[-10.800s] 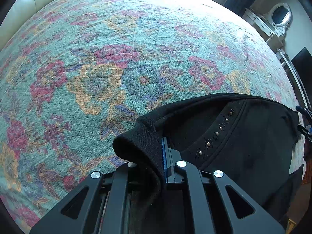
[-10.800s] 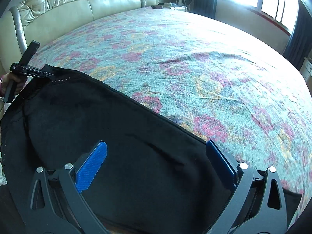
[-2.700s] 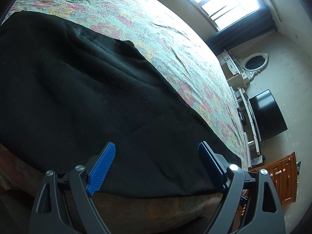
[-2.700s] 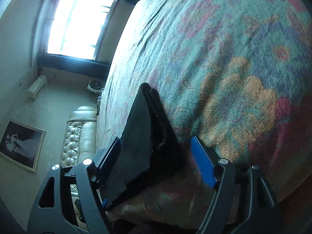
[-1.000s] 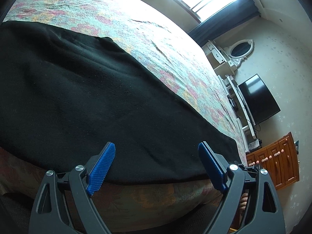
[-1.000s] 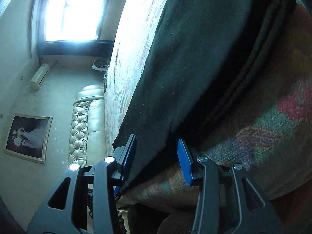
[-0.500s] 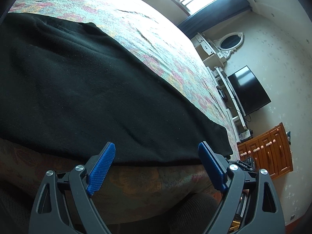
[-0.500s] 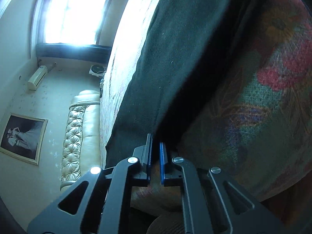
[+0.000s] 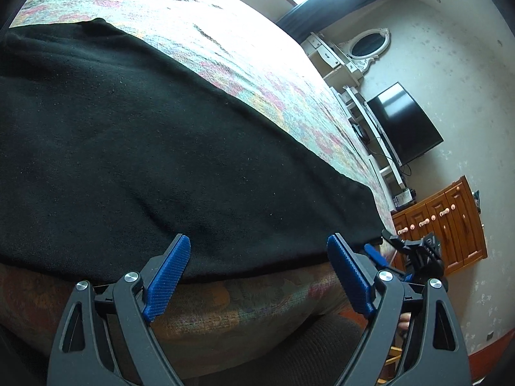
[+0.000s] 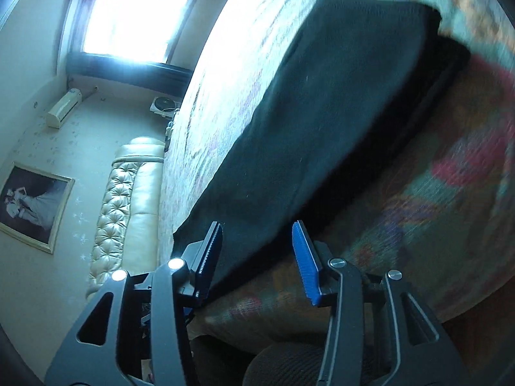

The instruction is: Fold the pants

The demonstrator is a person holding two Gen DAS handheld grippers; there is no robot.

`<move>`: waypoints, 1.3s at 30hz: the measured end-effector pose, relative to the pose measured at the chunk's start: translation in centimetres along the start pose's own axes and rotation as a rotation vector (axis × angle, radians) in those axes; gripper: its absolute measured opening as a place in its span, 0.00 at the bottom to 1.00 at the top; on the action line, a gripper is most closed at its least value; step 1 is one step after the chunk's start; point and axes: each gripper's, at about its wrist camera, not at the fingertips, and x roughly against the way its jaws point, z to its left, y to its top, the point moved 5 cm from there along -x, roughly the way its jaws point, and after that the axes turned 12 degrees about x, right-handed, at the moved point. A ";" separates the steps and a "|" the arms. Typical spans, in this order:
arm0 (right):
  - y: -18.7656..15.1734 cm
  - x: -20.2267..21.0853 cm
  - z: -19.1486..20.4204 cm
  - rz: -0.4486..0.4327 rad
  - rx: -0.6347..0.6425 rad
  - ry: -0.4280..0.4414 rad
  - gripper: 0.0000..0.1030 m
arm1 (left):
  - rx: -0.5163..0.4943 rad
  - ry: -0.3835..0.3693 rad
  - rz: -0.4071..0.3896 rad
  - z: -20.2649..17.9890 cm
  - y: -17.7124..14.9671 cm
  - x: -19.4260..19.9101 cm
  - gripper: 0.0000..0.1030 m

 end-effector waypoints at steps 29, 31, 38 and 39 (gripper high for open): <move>13.0 -0.5 -10.1 0.209 0.048 0.118 0.79 | -0.043 0.139 -0.217 6.1 9.2 9.5 0.93; 13.3 -0.8 -10.0 0.224 0.039 0.162 0.83 | 0.026 0.156 -0.251 9.0 10.2 11.3 0.93; 14.0 -2.0 -9.0 0.263 0.053 0.237 0.78 | 0.201 0.159 -0.375 17.0 12.1 19.1 0.93; 13.9 -2.2 -8.9 0.269 0.058 0.229 0.67 | 0.207 0.182 -0.389 18.0 12.1 20.1 0.93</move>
